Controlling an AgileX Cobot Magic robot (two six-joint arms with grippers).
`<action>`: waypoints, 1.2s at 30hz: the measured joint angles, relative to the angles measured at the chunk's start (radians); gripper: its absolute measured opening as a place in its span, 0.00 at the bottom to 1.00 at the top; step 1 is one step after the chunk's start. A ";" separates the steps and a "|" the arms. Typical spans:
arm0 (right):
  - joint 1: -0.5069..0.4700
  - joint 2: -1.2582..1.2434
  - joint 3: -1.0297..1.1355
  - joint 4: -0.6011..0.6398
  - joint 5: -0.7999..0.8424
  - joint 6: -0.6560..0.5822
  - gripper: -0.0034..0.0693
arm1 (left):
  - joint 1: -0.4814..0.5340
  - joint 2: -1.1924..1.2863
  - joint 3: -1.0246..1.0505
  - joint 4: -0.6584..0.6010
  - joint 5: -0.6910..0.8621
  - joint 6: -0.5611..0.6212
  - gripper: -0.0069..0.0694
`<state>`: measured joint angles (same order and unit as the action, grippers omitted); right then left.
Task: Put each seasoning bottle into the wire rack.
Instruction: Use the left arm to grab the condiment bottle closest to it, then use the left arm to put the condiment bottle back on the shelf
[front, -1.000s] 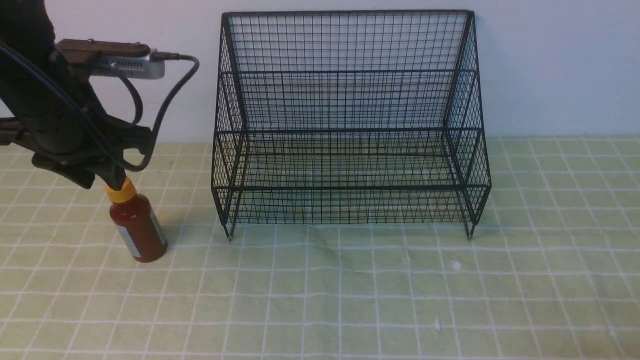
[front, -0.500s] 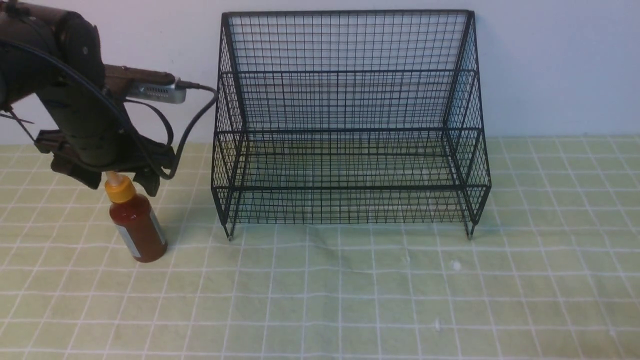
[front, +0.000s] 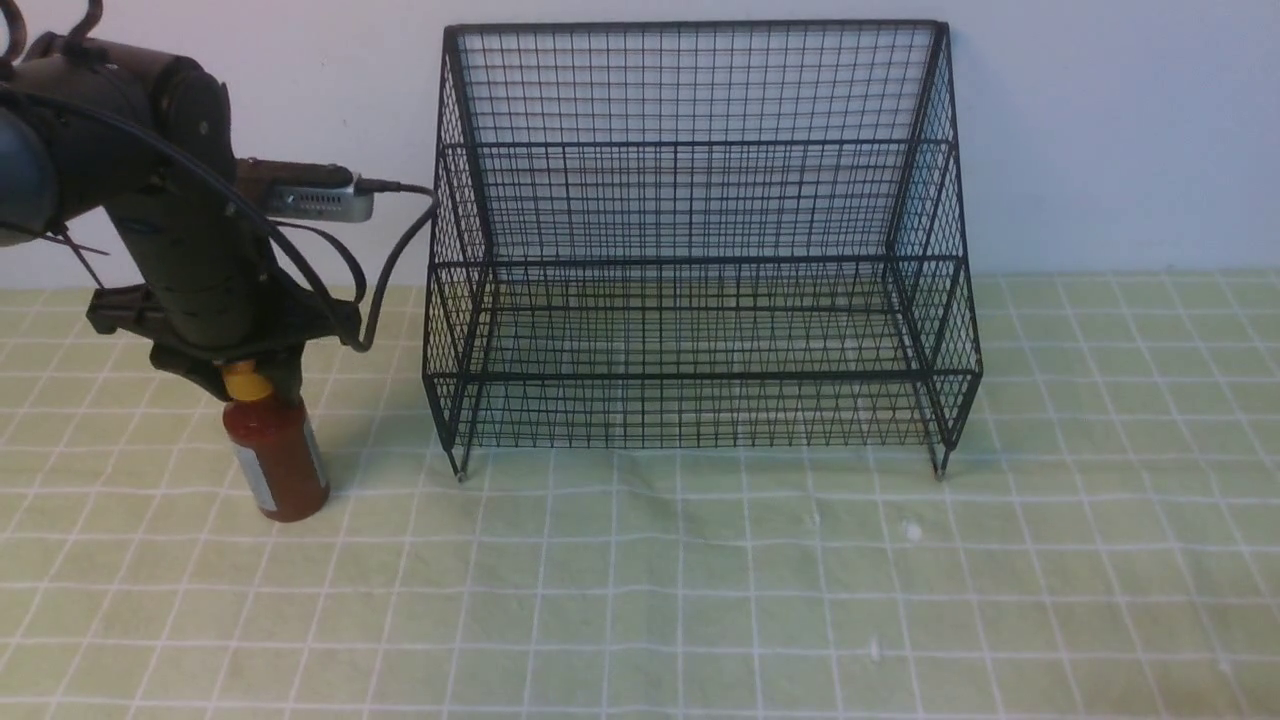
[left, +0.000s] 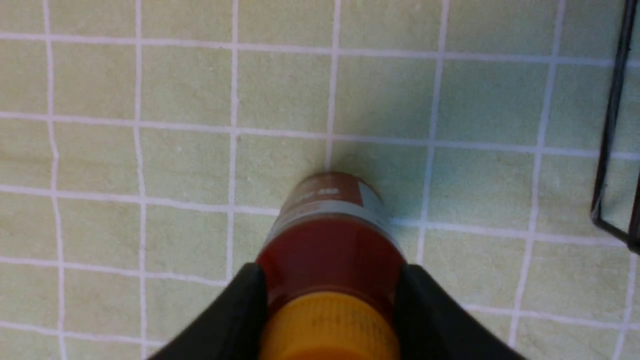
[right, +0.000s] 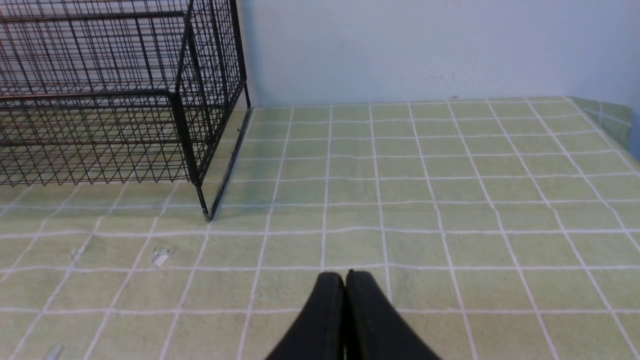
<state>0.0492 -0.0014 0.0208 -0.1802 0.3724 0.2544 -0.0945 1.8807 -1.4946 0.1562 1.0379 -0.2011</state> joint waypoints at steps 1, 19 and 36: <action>0.000 0.000 0.000 0.000 0.000 0.000 0.03 | 0.000 -0.001 -0.005 0.000 0.024 0.002 0.47; 0.000 0.000 0.000 0.000 0.000 0.000 0.03 | -0.232 -0.219 -0.402 -0.023 0.221 0.002 0.47; 0.000 0.000 0.000 0.000 0.000 -0.001 0.03 | -0.337 0.041 -0.414 -0.035 0.139 -0.009 0.47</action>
<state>0.0492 -0.0014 0.0208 -0.1802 0.3724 0.2534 -0.4311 1.9213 -1.9086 0.1216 1.1771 -0.2099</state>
